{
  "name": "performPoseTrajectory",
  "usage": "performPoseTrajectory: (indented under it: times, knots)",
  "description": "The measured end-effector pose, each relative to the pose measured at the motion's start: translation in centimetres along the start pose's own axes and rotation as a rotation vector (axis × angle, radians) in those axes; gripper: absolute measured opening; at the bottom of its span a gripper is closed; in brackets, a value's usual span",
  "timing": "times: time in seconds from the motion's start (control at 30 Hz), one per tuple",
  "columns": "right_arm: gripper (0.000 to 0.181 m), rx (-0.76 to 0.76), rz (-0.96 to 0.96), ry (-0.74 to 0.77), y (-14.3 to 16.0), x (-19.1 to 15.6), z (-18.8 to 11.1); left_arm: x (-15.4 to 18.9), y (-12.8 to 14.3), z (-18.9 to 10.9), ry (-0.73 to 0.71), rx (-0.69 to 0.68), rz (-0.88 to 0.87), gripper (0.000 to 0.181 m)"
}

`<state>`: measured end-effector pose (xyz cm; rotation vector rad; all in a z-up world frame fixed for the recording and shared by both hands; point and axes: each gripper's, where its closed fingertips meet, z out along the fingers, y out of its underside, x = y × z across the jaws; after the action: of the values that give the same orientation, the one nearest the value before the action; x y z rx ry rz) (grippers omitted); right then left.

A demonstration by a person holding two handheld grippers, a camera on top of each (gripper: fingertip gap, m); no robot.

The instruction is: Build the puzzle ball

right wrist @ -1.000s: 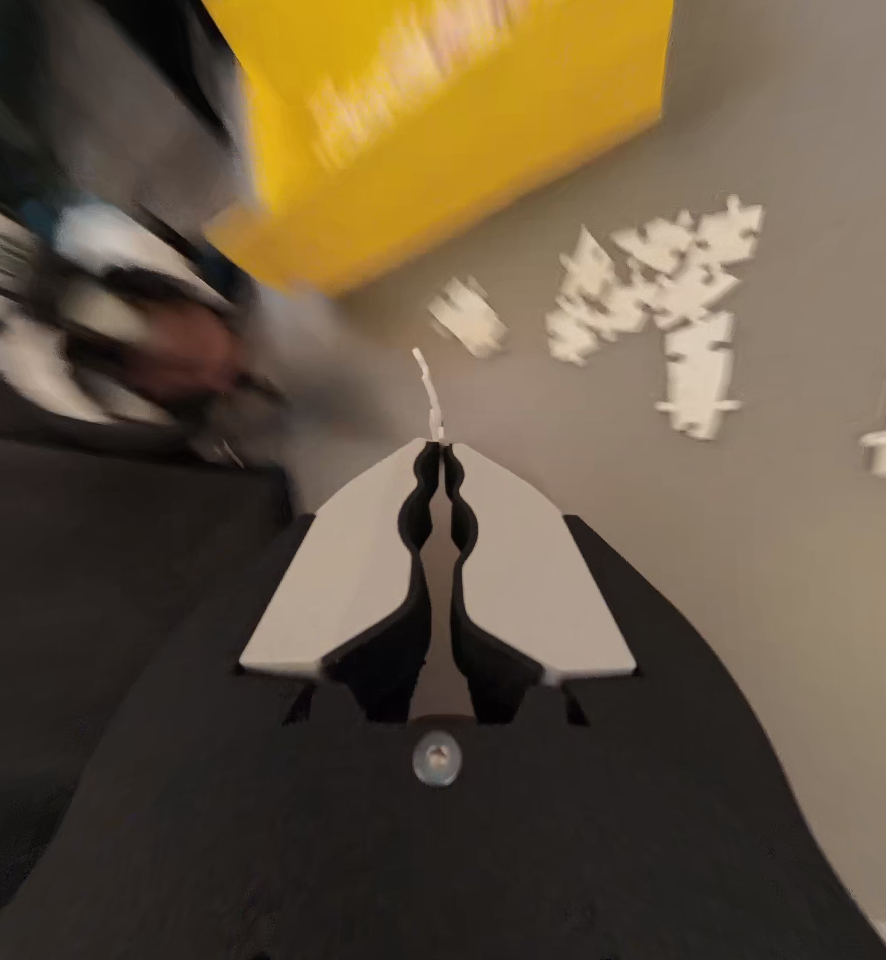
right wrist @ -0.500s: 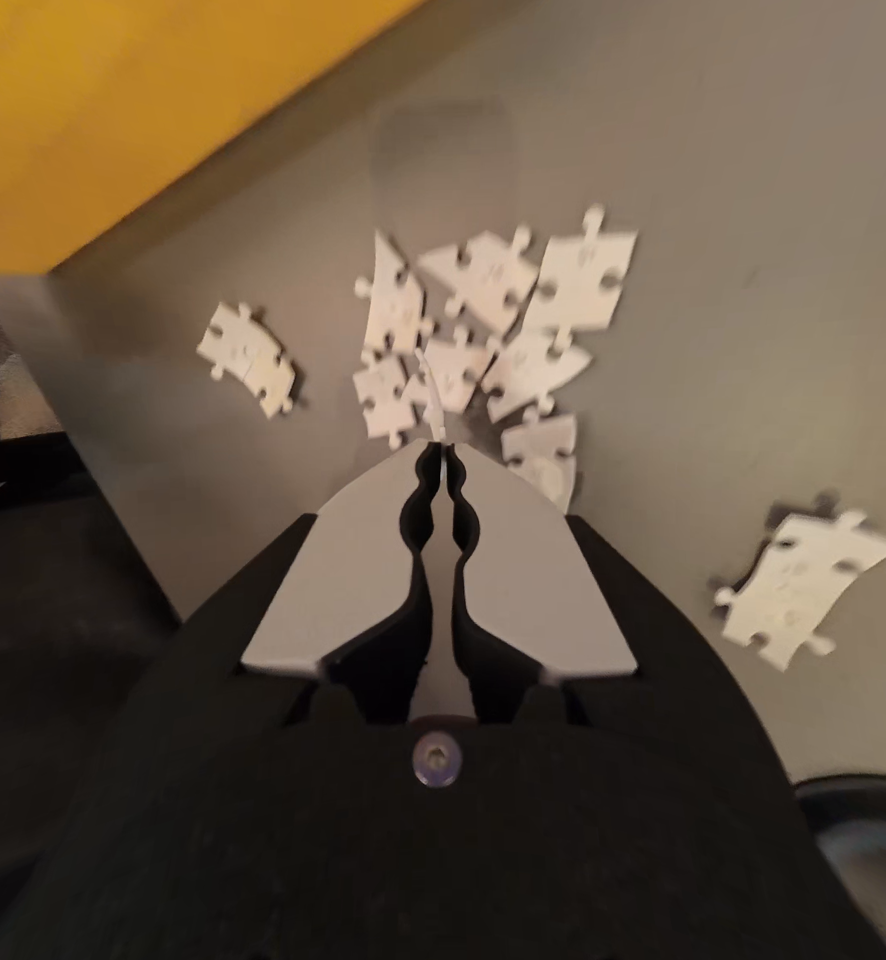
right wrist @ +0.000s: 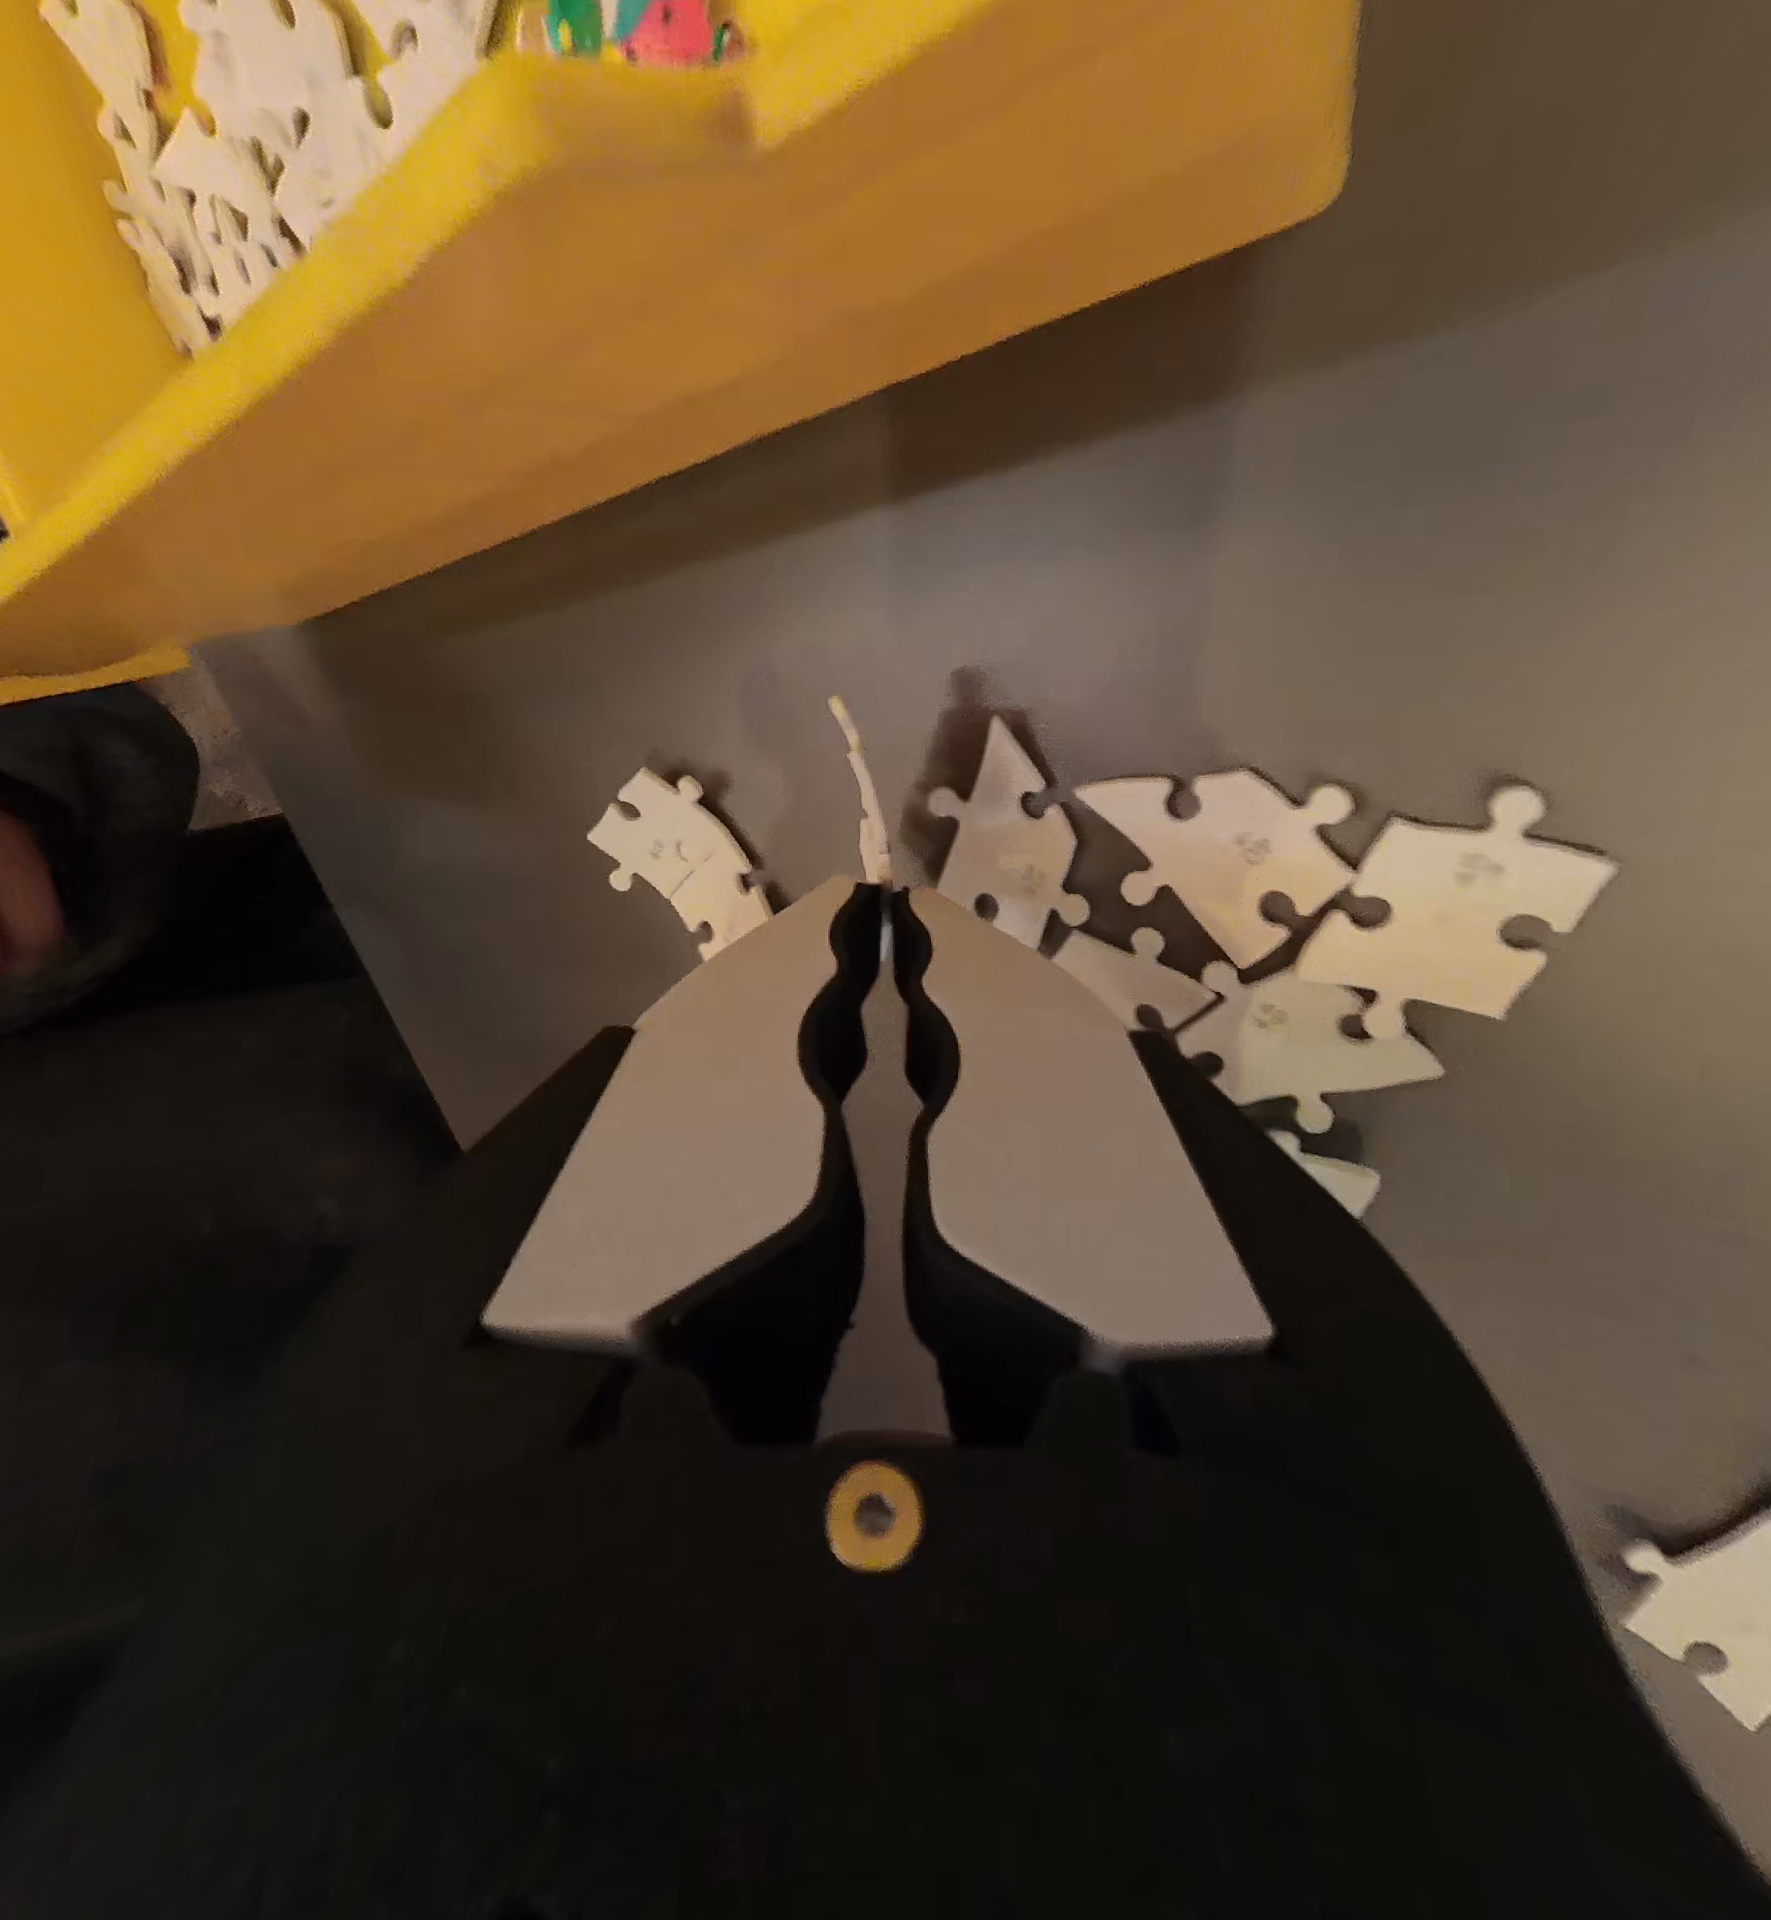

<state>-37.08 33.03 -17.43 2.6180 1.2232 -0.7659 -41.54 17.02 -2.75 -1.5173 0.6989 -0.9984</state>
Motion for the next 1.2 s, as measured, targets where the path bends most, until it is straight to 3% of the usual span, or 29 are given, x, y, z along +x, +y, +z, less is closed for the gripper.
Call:
performPoseTrajectory:
  times: [0.37, 0.47, 0.63, 0.77, 0.9, 1.0, 1.2]
  knots:
    - [0.004, -0.059, -0.062, 0.019, -0.1, -0.3, 1.4, -1.1, 0.1, -0.4, -0.054, -0.02, -0.006, 0.067]
    - [0.012, -0.054, -0.06, 0.018, 0.2, -0.3, 1.6, -2.1, 0.0, -1.0, -0.084, -0.021, -0.044, 0.072]
    - [0.018, -0.015, -0.079, -0.002, 1.2, -1.6, -0.7, -3.9, -1.0, -2.5, -0.149, 0.018, -0.039, 0.072]
    - [0.017, 0.159, -0.187, 0.024, 3.8, -5.9, -7.6, -5.7, -2.4, -4.5, -0.225, 0.034, -0.004, 0.071]
    - [0.02, 0.341, -0.302, 0.119, 10.3, -10.8, -13.4, -9.6, -3.0, -6.6, -0.348, -0.057, 0.028, 0.068]
    - [0.023, 0.525, -0.319, 0.184, 15.3, -12.6, -14.2, -13.3, -2.1, -7.5, -0.431, -0.223, 0.061, 0.069]
    - [0.035, 0.994, -0.141, 0.407, 21.3, -9.5, -11.3, -19.3, 2.1, -7.2, -0.553, -0.616, 0.185, 0.071]
